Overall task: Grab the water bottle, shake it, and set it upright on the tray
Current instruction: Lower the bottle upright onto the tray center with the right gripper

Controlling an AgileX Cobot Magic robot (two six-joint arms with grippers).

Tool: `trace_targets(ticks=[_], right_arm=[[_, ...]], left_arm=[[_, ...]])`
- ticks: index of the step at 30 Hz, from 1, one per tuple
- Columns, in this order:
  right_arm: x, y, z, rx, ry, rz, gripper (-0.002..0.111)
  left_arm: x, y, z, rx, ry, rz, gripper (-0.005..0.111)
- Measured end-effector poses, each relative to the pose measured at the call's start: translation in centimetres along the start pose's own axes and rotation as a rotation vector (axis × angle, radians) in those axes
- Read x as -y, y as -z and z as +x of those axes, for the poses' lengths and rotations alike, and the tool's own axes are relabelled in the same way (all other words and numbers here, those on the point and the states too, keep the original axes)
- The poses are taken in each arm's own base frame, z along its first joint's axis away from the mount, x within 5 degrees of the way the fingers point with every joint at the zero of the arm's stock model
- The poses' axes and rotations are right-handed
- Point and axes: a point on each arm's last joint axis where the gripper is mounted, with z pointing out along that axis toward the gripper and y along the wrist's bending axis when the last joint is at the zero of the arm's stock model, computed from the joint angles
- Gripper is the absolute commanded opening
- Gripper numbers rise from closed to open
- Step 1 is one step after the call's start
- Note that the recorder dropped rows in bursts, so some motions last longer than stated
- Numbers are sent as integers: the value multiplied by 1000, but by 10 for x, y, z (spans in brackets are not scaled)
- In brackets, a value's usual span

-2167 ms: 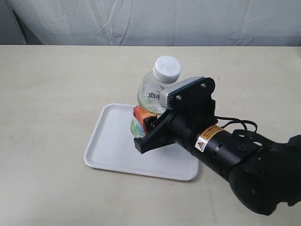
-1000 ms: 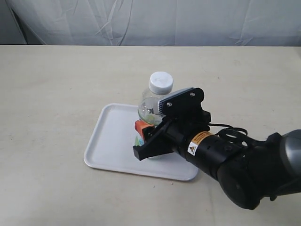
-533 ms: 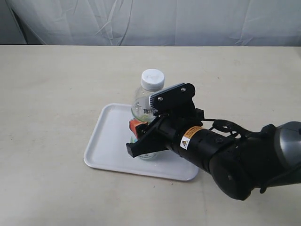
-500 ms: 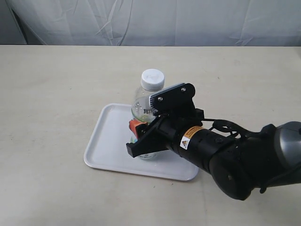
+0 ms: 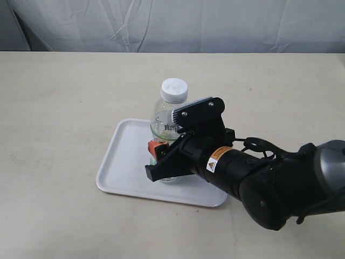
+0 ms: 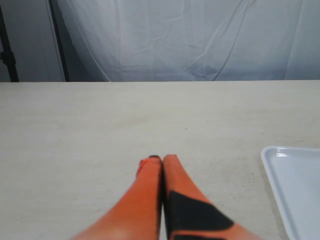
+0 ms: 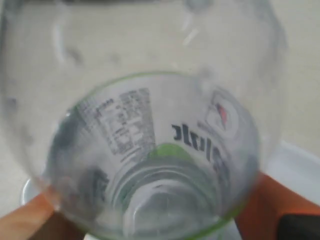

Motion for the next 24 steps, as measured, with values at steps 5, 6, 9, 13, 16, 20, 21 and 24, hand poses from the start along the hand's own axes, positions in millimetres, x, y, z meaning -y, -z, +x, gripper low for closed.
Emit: trace_targets(ticks=[5, 6, 9, 13, 16, 20, 21, 24], right_arm=[[0, 0, 3, -29, -4, 0, 69], [0, 0, 3, -34, -4, 0, 69], [0, 0, 4, -41, -6, -1, 69], [0, 0, 5, -50, -7, 0, 69], [0, 0, 5, -50, -7, 0, 69], [0, 0, 5, -56, -7, -1, 69], [0, 0, 5, -60, -7, -1, 69], [0, 0, 7, -73, -7, -2, 69]], left_arm=[[0, 0, 0, 0, 0, 0, 0], [0, 0, 0, 0, 0, 0, 0], [0, 0, 0, 0, 0, 0, 0], [0, 0, 0, 0, 0, 0, 0], [0, 0, 0, 0, 0, 0, 0], [0, 0, 0, 0, 0, 0, 0], [0, 0, 0, 0, 0, 0, 0], [0, 0, 0, 0, 0, 0, 0]])
